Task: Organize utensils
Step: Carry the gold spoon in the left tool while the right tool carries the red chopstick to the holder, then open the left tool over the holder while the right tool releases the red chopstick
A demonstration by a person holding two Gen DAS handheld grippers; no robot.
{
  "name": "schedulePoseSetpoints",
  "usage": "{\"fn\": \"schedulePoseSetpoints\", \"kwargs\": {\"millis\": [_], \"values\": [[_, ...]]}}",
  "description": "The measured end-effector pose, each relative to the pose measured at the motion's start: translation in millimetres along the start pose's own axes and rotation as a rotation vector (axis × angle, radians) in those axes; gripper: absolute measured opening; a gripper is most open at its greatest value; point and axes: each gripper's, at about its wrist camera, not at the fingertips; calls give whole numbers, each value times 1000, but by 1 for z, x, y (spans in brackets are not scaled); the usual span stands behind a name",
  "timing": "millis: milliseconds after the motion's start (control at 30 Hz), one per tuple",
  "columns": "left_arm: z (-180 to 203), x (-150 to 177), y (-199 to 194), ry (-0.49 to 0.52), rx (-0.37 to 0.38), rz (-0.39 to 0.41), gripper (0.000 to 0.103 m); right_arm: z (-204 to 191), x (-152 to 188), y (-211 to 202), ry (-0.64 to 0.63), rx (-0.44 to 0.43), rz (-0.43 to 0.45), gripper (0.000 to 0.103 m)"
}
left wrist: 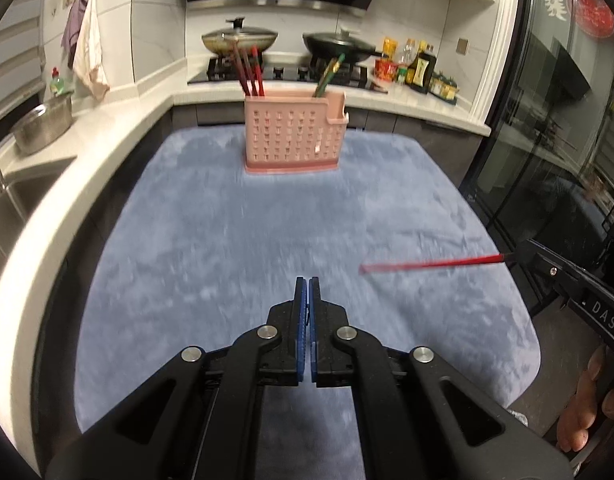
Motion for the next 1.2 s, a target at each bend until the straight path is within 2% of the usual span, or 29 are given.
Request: {"fn": "schedulePoseSetpoints", "kwargs": {"millis": [267, 567, 800, 1000, 1200], "values": [[4, -53, -1, 25, 27, 63, 1, -7, -43, 1, -24, -41, 70, 7], [6, -117, 5, 91, 15, 116, 1, -12, -101, 14, -39, -78, 146, 7], [8, -194, 18, 128, -15, 178, 1, -24, -179, 39, -114, -44, 258, 7], [13, -254, 33, 133, -32, 246, 1, -26, -245, 76, -87, -60, 316, 7], [14, -295, 70, 137, -61, 251, 1, -33, -294, 115, -91, -46, 376, 7]]}}
Point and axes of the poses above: each gripper's, at about its wrist camera, not at the fingertips, and y roughly the way its jaws point, z to its right, x to its underside, and after that the axes turned 9 degrees about -y, right-handed
